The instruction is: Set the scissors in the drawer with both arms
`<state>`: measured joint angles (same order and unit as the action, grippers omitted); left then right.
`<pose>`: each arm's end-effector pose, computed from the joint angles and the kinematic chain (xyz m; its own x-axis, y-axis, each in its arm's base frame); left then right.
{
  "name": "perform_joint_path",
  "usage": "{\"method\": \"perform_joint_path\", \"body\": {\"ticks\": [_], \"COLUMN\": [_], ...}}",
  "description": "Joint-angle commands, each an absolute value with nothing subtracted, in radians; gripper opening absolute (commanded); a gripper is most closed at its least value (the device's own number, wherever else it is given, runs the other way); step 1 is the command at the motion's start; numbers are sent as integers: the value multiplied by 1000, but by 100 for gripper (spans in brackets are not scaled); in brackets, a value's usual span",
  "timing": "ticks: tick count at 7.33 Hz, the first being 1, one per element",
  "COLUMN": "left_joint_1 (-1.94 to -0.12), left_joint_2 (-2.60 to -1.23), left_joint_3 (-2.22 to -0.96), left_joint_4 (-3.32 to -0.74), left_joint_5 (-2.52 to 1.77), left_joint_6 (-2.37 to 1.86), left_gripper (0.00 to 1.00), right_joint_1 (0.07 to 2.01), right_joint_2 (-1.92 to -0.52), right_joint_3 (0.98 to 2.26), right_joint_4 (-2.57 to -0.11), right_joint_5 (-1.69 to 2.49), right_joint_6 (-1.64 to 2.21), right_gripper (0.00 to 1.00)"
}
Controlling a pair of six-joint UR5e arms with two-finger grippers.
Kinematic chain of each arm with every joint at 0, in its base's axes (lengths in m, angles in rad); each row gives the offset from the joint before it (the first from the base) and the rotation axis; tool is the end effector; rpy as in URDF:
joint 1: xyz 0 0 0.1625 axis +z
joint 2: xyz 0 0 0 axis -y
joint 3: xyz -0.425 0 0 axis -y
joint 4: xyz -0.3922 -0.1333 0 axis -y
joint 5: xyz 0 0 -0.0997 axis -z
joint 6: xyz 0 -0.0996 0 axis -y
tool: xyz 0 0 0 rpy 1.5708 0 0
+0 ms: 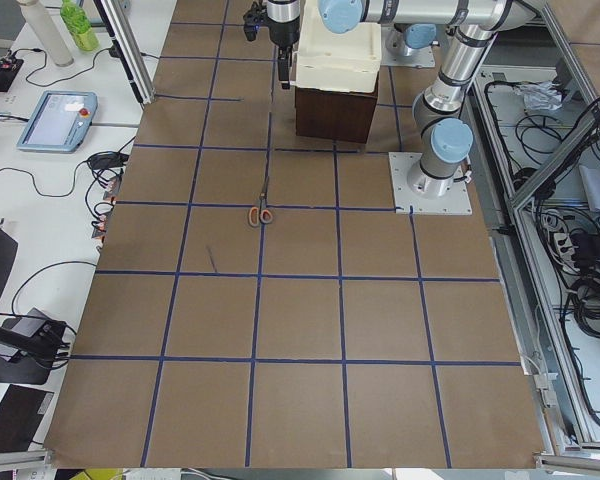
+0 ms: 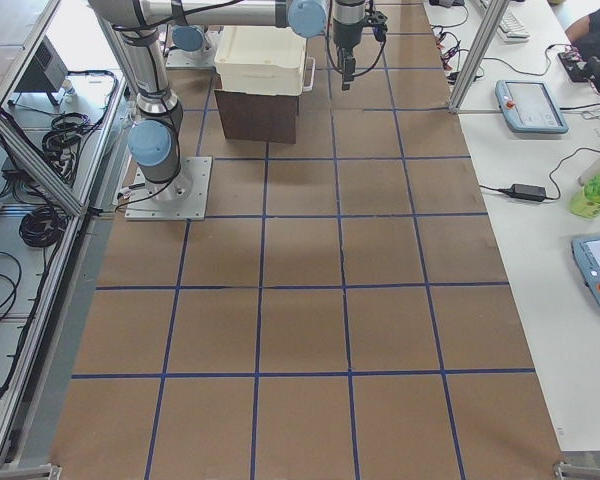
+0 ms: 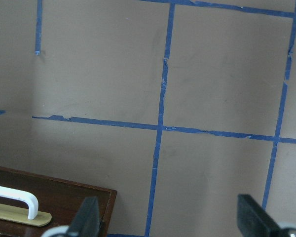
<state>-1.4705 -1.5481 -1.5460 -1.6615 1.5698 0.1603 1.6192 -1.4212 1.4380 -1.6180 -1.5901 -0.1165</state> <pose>-0.0849 -0.4884 0.5022 -0.9982 0.0598 0.0079 0.0601 0.9973 0.0425 0.1582 -0.5512 0.4797 -0.9863 -0.1635 0.0227 -0.1641 0.9860 -0.0280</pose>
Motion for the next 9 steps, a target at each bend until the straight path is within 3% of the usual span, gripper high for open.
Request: {"method": "perform_joint_path", "body": {"ticks": [1, 5, 7, 9], "left_joint_1": [-1471, -1471, -1462, -1374], "left_joint_2": [-1551, -1554, -1568, -1606], "left_joint_3": [-1543, -1539, -1549, -1586], "left_joint_4": [-1657, -1658, -1657, -1605], "left_joint_5": [1572, 1586, 1592, 1588], "left_joint_6": [150, 146, 255, 382], "left_gripper": [100, 100, 100, 100], "right_joint_1": [1695, 1732, 1741, 1759], "right_joint_2": [-1335, -1253, -1127, -1097], "right_joint_3": [1332, 1281, 1160, 1184], "right_joint_4": [-1601, -1601, -1598, -1544], "right_joint_5": [-1582, -1476, -1454, -1303], "right_joint_6": [-246, -346, -371, -434], "right_gripper": [100, 100, 100, 100]}}
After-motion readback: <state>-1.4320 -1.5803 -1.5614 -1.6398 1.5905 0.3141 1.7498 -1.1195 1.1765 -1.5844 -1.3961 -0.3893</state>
